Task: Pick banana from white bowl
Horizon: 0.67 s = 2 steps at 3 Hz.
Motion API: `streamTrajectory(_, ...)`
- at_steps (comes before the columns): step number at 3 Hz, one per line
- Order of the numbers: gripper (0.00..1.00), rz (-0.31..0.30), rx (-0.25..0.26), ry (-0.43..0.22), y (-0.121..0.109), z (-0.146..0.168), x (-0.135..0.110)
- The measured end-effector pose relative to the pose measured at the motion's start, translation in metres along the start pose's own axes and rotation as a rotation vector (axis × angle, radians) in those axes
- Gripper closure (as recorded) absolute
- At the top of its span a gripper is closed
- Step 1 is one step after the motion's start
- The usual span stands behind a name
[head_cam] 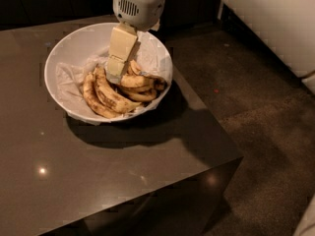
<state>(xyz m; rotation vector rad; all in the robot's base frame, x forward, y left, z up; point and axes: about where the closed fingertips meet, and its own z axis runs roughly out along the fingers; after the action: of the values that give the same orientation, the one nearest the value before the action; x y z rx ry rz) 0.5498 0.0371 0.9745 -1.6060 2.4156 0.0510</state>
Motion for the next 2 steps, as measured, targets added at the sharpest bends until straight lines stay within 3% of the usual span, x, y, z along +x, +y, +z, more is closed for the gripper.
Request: streamTrajectory(2,0.00,-0.002,-0.030,0.021,0.0030,0.0204,-0.0103)
